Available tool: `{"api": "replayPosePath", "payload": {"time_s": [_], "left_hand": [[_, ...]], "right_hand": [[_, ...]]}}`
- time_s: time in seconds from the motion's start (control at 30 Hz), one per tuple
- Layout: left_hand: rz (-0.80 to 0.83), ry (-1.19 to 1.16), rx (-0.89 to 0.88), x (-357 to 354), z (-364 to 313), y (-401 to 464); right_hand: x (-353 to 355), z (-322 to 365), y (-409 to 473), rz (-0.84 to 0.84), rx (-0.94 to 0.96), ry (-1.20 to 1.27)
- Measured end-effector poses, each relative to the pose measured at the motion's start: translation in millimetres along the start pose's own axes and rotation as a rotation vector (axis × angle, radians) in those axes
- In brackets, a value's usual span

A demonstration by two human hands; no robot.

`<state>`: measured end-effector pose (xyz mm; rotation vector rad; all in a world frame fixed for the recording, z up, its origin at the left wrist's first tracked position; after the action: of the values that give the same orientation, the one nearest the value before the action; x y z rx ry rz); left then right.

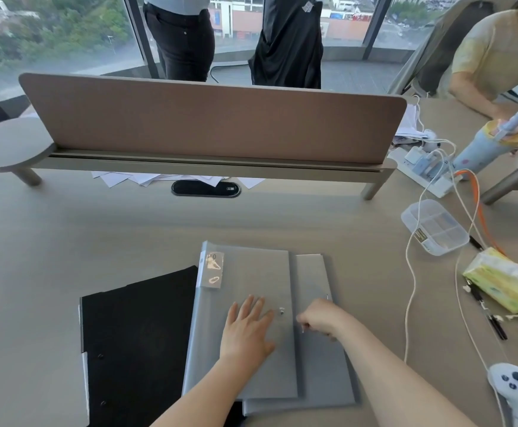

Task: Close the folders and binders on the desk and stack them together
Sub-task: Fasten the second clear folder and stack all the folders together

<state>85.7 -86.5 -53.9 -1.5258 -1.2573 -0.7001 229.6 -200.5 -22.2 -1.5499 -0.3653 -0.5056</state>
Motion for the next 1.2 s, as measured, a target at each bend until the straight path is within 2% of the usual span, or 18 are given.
{"api": "replayPosePath", "payload": {"time_s": [0.07,0.17,0.4,0.53,0.7,0.87,1.0,1.2], "left_hand": [[-0.004,0.005,-0.003,0.0,-0.7,0.6],[-0.018,-0.009,-0.001,0.3,-0.6,1.3],[-0.046,-0.032,0.004,-3.2,2.2,1.0],[-0.084,-0.052,0.023,-5.1,5.2,1.2],[-0.1,-0.061,0.012,-5.1,6.4,0.5],[-0.089,-0.043,0.021,-5.6,5.5,1.9],[-0.073,-0.029,0.015,-5.0,5.1,1.1],[-0.084,-0.052,0.016,-4.5,4.8,0.8]], "right_hand": [[1.3,5.9,2.9,-0.002,-0.028,0.202],[-4.5,17.1,10.5,-0.049,-0.013,0.306],[-24.7,46.5,13.6,-0.251,0.203,0.075],[-38.9,53.2,8.9,-0.266,0.296,-0.108],[-49.6,39.2,3.1,-0.271,0.318,-0.203],[-50.7,17.2,2.9,-0.258,0.303,-0.161],[-40.2,5.1,5.1,-0.239,0.214,-0.088],[-26.2,9.2,10.2,-0.261,0.175,-0.009]]}}
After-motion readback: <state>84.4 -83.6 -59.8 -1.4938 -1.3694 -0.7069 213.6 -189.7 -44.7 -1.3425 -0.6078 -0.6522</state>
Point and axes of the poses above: each hand's wrist, its own y-axis towards the middle knuckle, its own x-axis out of the back of the hand, z = x × y, the point moved 1 cm from there along y, towards the middle knuckle, and after that the axes turned 14 degrees about -x, right-handed, at the moved point
